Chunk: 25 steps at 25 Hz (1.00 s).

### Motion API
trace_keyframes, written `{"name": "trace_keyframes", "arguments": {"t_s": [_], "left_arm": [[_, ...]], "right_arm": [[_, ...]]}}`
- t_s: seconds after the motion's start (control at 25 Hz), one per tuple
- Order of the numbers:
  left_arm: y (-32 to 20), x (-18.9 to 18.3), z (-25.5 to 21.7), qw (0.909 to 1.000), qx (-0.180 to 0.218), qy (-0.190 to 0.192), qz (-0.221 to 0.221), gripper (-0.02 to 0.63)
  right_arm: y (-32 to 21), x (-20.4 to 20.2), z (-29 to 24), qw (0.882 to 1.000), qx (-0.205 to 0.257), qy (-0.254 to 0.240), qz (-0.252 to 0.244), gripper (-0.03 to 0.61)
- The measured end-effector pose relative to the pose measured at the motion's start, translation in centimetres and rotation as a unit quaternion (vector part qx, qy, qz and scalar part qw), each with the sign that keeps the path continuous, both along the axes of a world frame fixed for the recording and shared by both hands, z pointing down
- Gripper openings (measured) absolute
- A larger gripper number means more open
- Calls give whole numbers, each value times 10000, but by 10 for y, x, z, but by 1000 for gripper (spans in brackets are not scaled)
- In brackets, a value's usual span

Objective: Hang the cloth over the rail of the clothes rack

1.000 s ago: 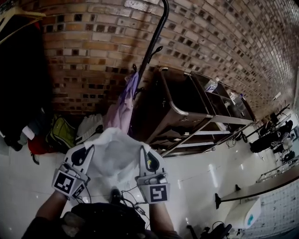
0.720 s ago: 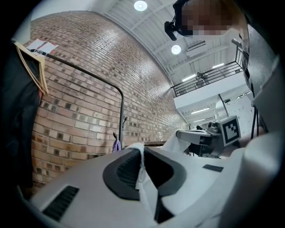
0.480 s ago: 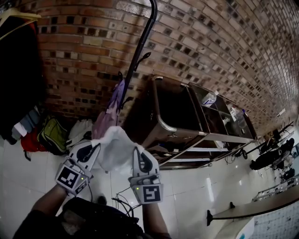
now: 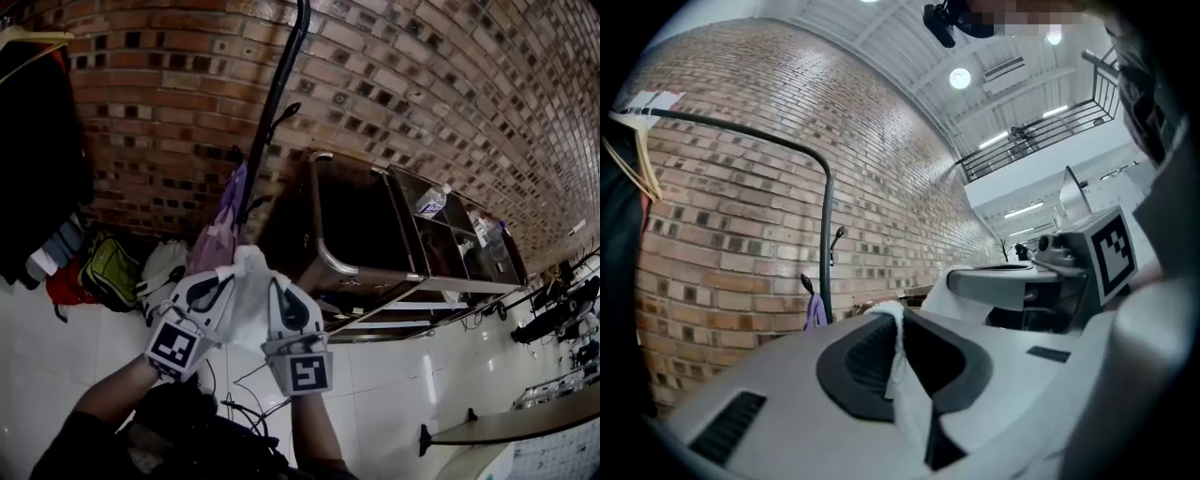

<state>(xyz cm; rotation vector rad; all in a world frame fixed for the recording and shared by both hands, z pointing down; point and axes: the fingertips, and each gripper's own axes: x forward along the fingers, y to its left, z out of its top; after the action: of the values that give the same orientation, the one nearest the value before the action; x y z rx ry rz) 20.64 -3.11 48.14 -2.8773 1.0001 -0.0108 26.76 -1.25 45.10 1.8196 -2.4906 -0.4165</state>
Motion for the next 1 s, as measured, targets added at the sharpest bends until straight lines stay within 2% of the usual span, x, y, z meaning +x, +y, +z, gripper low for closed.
{"name": "trace_keyframes", "arguments": {"t_s": [0.2, 0.4, 0.68, 0.88, 1.0], "left_arm": [[-35, 14, -3, 9993, -182, 149, 277, 35], [-73, 36, -5, 9958, -579, 325, 631, 34], [-119, 67, -33, 9849, -1081, 591, 1220, 34], [-136, 86, -63, 9830, -800, 753, 1473, 34], [-141, 93, -83, 9828, -474, 926, 1524, 34]], "right_arm": [[-29, 3, -7, 9995, 45, 164, 251, 26], [-69, 17, -12, 9981, -97, 222, 560, 28], [-118, 35, -37, 9951, -201, 323, 910, 27], [-138, 48, -65, 9951, 51, 339, 929, 28], [-144, 58, -79, 9952, 306, 283, 880, 28]]}}
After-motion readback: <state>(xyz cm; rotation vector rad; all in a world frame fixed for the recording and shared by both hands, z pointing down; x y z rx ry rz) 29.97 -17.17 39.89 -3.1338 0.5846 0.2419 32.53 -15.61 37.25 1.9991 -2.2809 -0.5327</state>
